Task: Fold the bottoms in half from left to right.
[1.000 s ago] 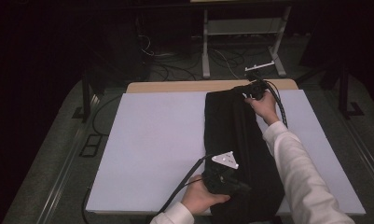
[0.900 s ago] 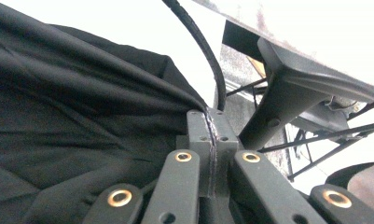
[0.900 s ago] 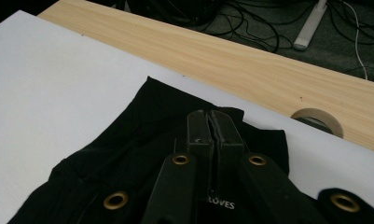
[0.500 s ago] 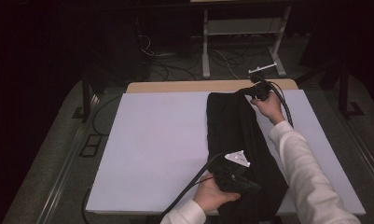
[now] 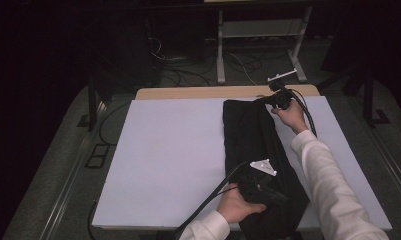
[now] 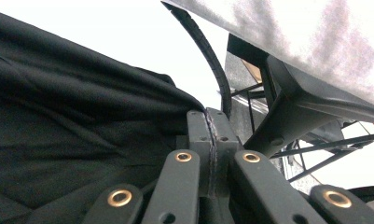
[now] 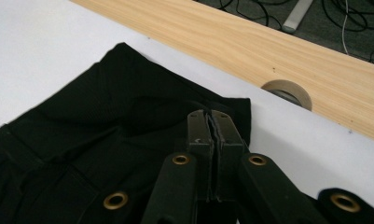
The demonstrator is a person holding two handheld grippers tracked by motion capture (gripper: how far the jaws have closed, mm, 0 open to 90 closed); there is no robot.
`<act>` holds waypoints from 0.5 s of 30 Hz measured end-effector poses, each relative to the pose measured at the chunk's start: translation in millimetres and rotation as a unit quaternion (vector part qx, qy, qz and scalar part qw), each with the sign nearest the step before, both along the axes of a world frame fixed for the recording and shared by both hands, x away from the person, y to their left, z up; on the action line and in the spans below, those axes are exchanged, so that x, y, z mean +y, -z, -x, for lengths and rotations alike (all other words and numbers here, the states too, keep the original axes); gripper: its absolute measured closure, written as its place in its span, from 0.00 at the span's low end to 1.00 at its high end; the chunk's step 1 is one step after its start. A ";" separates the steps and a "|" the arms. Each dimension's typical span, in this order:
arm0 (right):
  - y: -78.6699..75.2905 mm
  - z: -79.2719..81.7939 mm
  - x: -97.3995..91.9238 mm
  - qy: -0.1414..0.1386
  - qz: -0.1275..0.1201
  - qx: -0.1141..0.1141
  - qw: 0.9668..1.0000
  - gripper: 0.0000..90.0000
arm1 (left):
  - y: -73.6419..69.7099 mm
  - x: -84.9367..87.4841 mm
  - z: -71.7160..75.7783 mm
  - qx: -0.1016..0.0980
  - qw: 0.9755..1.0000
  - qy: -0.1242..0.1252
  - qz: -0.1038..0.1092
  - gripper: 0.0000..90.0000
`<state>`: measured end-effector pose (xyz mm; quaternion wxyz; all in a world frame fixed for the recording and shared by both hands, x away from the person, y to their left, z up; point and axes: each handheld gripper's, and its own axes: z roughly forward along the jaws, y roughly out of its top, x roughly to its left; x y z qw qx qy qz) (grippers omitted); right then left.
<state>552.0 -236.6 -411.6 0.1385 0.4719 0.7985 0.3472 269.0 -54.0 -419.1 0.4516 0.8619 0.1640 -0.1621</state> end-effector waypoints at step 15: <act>15.8 -3.1 -13.5 0.007 0.008 0.013 1.000 0.96 | 5.5 -26.9 -7.2 0.016 1.000 -0.010 0.000 0.99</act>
